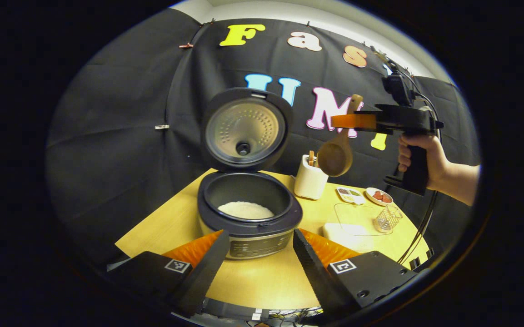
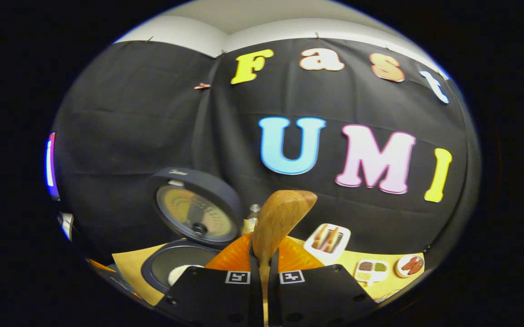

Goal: Close the left gripper, press the button to open the rice cooker; take a wooden spoon from the chopstick holder with the right hand, scoop a spoonful of rice and pour it into the rice cooker, then put the wooden spoon back into the chopstick holder.

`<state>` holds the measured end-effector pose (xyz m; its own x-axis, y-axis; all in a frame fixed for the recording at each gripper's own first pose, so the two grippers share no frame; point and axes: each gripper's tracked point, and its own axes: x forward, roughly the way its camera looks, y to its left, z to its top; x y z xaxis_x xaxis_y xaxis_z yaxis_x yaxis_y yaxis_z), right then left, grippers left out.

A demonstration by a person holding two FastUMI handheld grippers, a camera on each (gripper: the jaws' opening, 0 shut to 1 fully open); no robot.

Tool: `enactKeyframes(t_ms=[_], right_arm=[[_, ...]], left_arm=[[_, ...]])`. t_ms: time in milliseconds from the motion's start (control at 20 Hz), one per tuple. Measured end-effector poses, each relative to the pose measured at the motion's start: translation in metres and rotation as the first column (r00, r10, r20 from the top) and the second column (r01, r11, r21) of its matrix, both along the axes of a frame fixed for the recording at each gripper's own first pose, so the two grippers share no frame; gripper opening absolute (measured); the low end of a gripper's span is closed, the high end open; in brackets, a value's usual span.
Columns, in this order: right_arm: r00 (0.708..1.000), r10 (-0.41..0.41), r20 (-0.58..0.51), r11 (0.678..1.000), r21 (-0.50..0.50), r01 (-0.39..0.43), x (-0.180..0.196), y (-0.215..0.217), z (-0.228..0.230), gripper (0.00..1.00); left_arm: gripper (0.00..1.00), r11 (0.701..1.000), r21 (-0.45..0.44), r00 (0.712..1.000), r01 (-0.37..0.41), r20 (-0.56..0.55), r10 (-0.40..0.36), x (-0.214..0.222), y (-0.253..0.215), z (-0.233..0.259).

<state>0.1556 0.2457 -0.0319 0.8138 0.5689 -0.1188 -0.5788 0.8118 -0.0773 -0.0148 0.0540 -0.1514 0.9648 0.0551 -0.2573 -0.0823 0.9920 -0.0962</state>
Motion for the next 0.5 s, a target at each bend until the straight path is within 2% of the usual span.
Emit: enactKeyframes(t_ms=[250, 500], right_arm=[[0.978, -0.206, -0.026, 0.978, 0.029, 0.207, 0.034, -0.140, 0.001, 0.08], [0.909, -0.393, -0.138, 0.907, 0.103, 0.408, 0.068, -0.269, -0.025, 0.08]], left_arm=[[0.96, 0.999, 0.039, 1.000, 0.007, 0.022, -0.007, 0.017, -0.033, 0.019], [0.96, 0.997, 0.068, 0.998, -0.044, 0.051, 0.041, 0.035, -0.051, 0.039]])
